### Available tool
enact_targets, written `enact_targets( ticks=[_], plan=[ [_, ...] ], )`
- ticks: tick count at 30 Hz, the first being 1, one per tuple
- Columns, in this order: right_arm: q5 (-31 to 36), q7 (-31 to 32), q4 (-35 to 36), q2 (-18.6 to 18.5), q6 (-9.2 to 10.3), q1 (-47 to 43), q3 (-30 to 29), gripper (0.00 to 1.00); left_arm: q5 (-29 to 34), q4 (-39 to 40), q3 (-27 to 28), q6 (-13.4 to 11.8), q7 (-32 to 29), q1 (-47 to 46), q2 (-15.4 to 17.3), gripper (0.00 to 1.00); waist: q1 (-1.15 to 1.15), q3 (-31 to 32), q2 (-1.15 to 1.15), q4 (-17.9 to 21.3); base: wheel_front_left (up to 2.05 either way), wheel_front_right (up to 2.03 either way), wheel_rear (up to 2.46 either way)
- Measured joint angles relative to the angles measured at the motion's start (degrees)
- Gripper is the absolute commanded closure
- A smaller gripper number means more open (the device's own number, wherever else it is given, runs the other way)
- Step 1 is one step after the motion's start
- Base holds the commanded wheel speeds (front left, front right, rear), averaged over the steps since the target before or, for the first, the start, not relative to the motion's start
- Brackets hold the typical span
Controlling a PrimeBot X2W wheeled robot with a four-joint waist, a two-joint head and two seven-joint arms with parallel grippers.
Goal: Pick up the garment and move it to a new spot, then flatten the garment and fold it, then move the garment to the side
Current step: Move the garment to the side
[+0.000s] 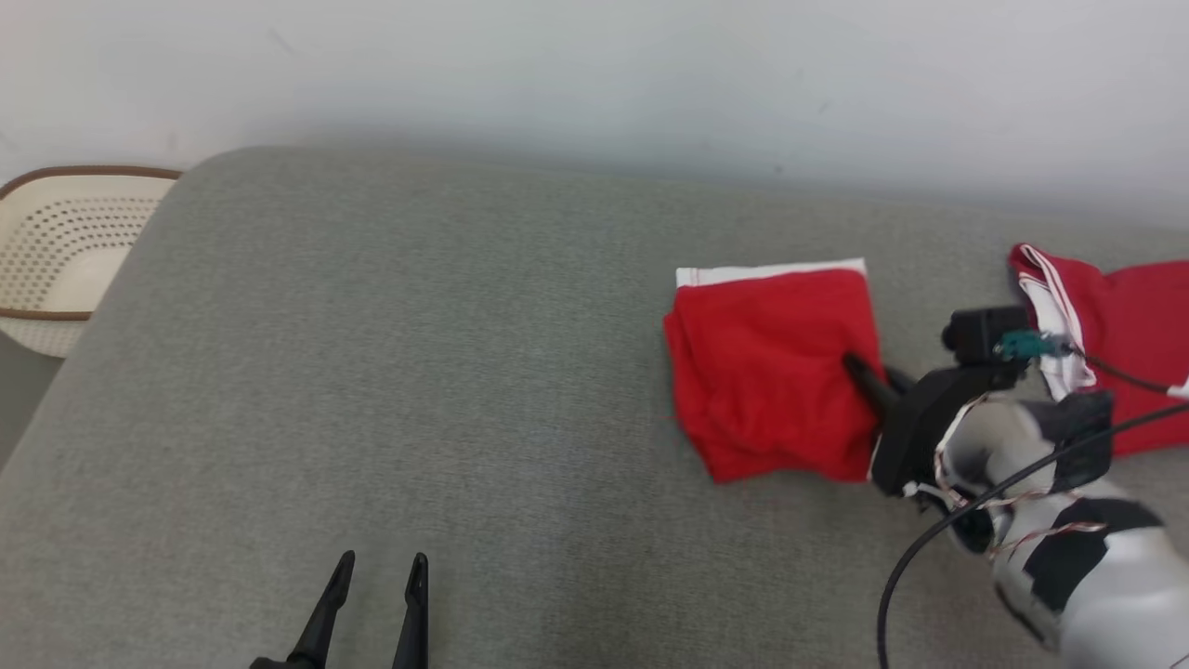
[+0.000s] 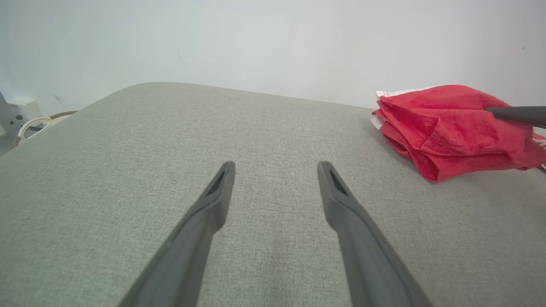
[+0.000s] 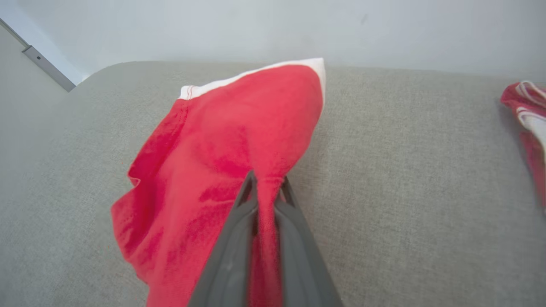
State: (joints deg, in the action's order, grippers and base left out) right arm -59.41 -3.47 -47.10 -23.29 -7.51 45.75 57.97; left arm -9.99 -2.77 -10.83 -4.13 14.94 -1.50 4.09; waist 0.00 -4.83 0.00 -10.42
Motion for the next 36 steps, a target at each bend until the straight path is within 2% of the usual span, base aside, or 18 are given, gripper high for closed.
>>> enact_targets(
  ticks=[12, 19, 21, 36],
  plan=[
    [1.51, 6.03, 3.15, -9.59, 0.00, 8.95, 6.08, 1.00, 1.32, 2.23, 0.68, 0.45, 0.01, -2.55, 0.85, 0.00, 0.00, -3.91, 0.00, 5.81, 0.00, 0.00, 0.00],
    [-0.32, 7.35, 2.89, -13.94, 0.00, 13.23, 7.76, 1.00, 1.67, 4.70, 1.54, 0.27, 0.00, -4.23, 2.33, 0.00, 0.00, -7.07, 0.00, 8.63, 0.00, 0.00, 0.00],
    [-1.19, 7.80, 2.94, -16.26, 0.00, 15.00, 8.58, 1.00, 1.99, 6.01, 1.55, 0.15, -0.22, -4.70, 2.80, 0.00, 0.00, -8.40, 0.00, 9.48, 0.00, 0.00, 0.00],
    [-3.12, 12.58, 3.18, -25.19, 0.00, 24.68, 12.48, 1.00, 2.48, 10.74, 1.77, -0.12, -2.30, -5.91, 5.10, 0.00, 0.01, -13.77, 0.00, 11.24, 0.00, 0.00, 0.00]
  ],
)
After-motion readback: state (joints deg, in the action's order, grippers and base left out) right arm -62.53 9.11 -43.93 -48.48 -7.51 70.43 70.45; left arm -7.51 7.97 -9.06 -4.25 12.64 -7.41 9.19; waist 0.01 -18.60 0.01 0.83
